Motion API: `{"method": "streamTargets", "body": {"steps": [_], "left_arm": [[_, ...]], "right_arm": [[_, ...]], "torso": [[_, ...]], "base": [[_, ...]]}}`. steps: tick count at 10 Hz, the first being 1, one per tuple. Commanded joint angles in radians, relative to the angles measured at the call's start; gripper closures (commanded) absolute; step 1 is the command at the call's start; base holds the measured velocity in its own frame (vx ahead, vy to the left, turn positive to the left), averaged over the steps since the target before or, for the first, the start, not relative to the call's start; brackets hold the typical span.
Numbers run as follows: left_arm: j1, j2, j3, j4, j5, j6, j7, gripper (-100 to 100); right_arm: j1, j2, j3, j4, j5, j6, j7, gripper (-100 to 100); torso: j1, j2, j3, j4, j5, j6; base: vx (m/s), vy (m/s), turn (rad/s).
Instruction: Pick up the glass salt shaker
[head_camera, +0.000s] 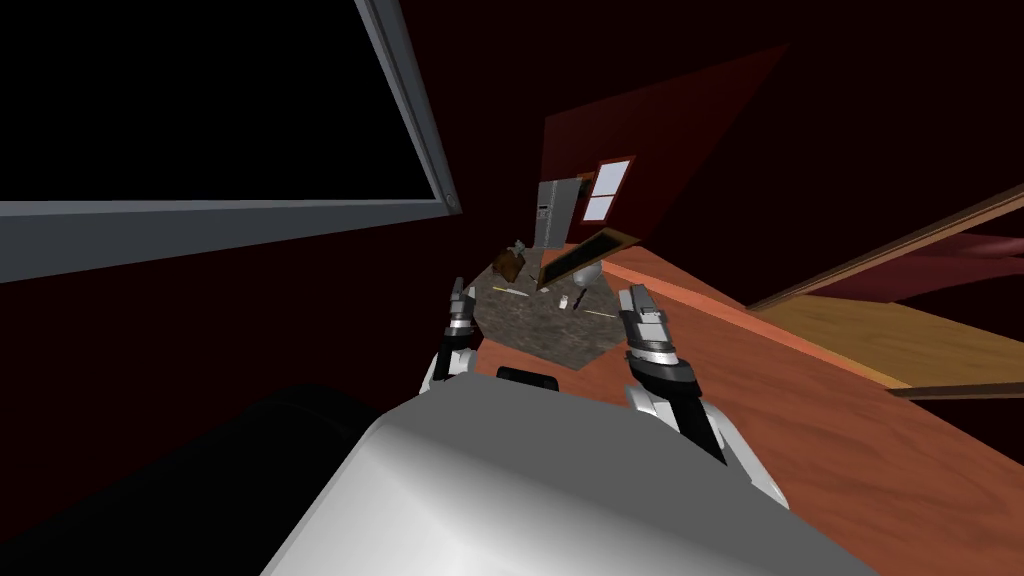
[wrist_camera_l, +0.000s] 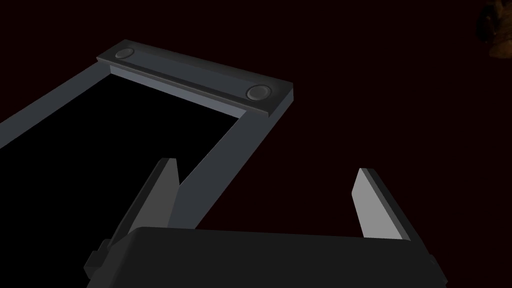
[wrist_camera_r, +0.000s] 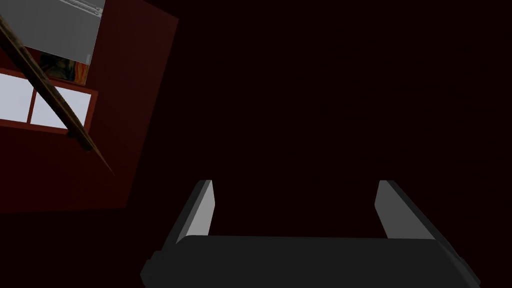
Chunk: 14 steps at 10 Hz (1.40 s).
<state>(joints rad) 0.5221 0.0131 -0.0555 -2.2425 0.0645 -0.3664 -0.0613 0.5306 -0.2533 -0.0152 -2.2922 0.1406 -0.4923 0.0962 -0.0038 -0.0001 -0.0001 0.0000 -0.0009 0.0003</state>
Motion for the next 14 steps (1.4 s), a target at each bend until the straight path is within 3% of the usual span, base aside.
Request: {"method": "streamTargets", "body": {"steps": [1,4,8,12,14], "left_arm": [[0.0,0.0,0.0,0.0,0.0,0.0,0.0,0],[0.0,0.0,0.0,0.0,0.0,0.0,0.0,0],[0.0,0.0,0.0,0.0,0.0,0.0,0.0,0],[0.0,0.0,0.0,0.0,0.0,0.0,0.0,0],[0.0,0.0,0.0,0.0,0.0,0.0,0.0,0]], "right_arm": [[0.011,-0.048,-0.001,0.023,0.02,0.006,-0.006,-100],[0.027,-0.126,-0.005,0.061,0.055,0.024,-0.019,-100],[0.056,-0.27,-0.008,0.144,0.127,0.061,-0.042,-100],[0.064,-0.366,-0.005,0.19,0.162,0.079,-0.051,-100],[0.067,-0.437,0.003,0.238,0.194,0.095,-0.056,-100]], "torso": [[0.0,0.0,0.0,0.0,0.0,0.0],[-0.002,0.0,0.0,0.0,0.0,0.0],[-0.001,0.0,0.0,0.0,0.0,0.0],[0.001,0.0,0.0,0.0,0.0,0.0],[0.002,0.0,0.0,0.0,0.0,0.0]], "base": [[-0.008,-0.04,0.062],[-0.006,-0.064,0.112],[-0.011,-0.058,0.133],[-0.008,-0.038,0.088],[-0.006,-0.019,0.145]]}}
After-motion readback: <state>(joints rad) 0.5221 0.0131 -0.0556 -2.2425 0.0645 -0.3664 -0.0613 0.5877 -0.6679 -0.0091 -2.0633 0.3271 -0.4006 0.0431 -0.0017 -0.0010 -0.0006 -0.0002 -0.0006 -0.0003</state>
